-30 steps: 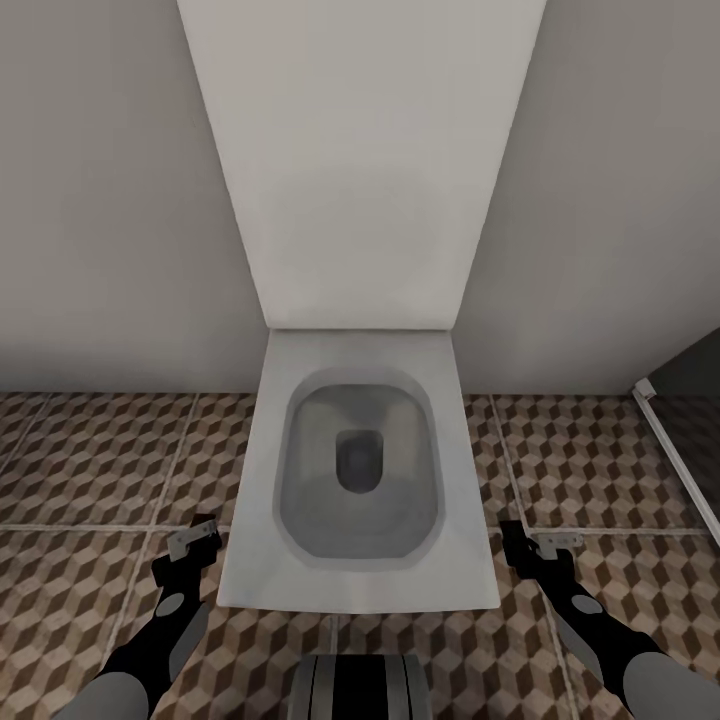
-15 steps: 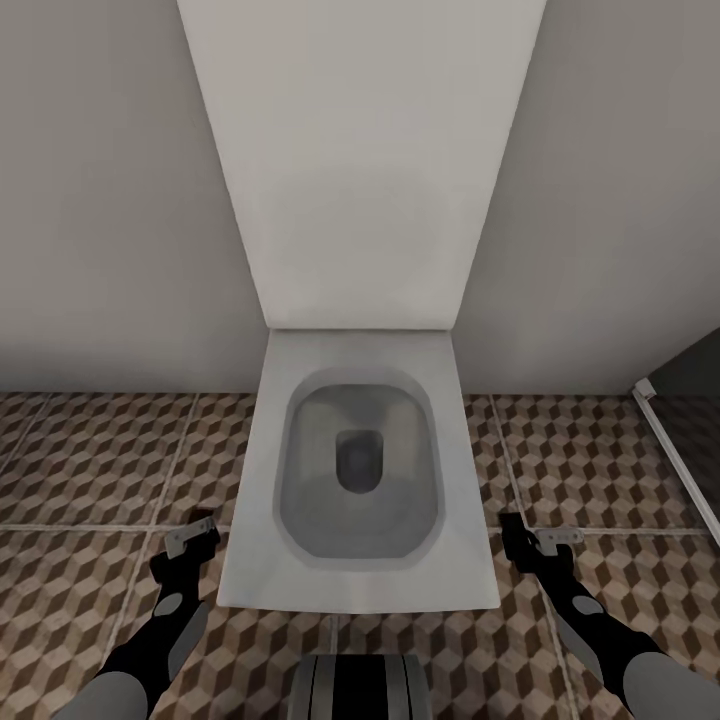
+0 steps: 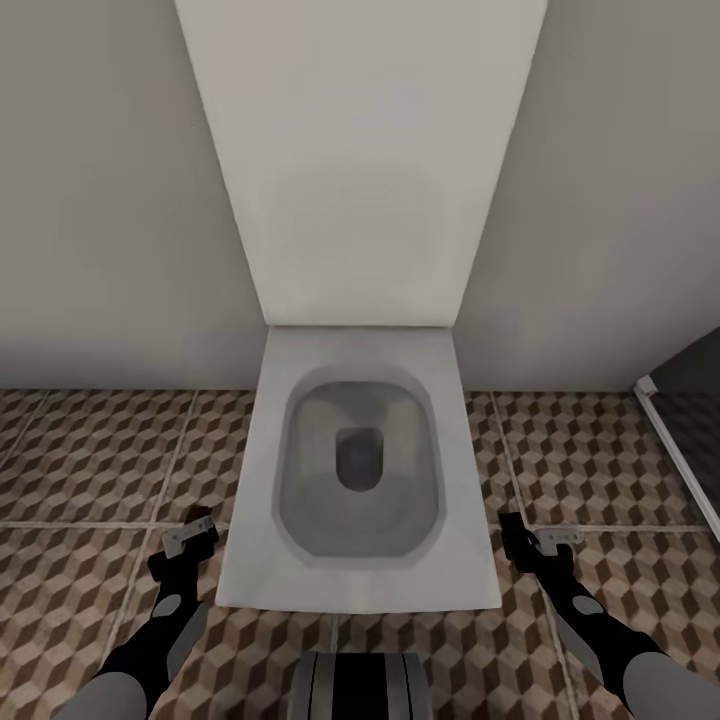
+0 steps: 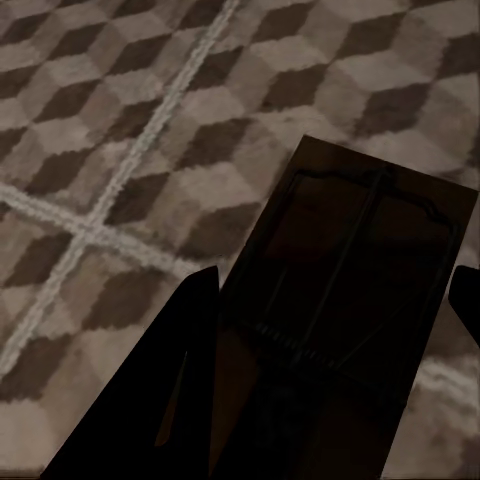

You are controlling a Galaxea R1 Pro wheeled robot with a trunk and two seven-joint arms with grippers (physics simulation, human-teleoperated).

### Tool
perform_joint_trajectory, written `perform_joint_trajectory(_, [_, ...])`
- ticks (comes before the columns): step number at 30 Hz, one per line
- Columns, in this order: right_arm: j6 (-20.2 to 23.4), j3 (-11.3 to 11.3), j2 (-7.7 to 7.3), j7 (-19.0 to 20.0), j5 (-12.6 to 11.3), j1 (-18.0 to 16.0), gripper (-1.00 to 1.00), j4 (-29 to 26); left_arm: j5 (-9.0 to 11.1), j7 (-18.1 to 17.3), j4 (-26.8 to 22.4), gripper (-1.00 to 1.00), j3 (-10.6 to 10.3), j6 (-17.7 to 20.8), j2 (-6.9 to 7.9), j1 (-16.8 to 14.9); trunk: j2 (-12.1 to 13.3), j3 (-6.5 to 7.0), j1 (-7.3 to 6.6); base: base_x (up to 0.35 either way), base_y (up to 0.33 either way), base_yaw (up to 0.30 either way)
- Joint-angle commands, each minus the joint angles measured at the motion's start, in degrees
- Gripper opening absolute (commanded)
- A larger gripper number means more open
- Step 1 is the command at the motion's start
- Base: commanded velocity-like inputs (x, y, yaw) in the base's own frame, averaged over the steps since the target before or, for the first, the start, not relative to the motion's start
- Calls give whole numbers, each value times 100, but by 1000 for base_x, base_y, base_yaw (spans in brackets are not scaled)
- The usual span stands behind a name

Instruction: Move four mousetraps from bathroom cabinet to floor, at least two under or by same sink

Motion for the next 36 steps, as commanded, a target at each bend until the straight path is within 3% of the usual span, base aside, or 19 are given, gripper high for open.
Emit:
perform_joint_trajectory(1, [-19,47,-4,-1,-61,-4,-100,0,31,8,1,-100,-10,-21,1,-2,-3,-26,1,0,0,0])
perform_joint_trajectory(18, [-11,47,1,-1,-62,-5,-100,0,27,13,1,-100,-9,-12,-7,-1,-3,-26,1,0,0,0])
perform_joint_trajectory(22, [-13,46,0,-1,-62,-4,-100,0,12,11,1,-100,-16,-12,-7,-1,-8,-115,12,0,0,0])
perform_joint_trajectory(36, [-19,38,-4,-1,-62,-5,-100,4,5,16,1,-100,-18,0,-7,-2,-8,-115,12,0,0,0])
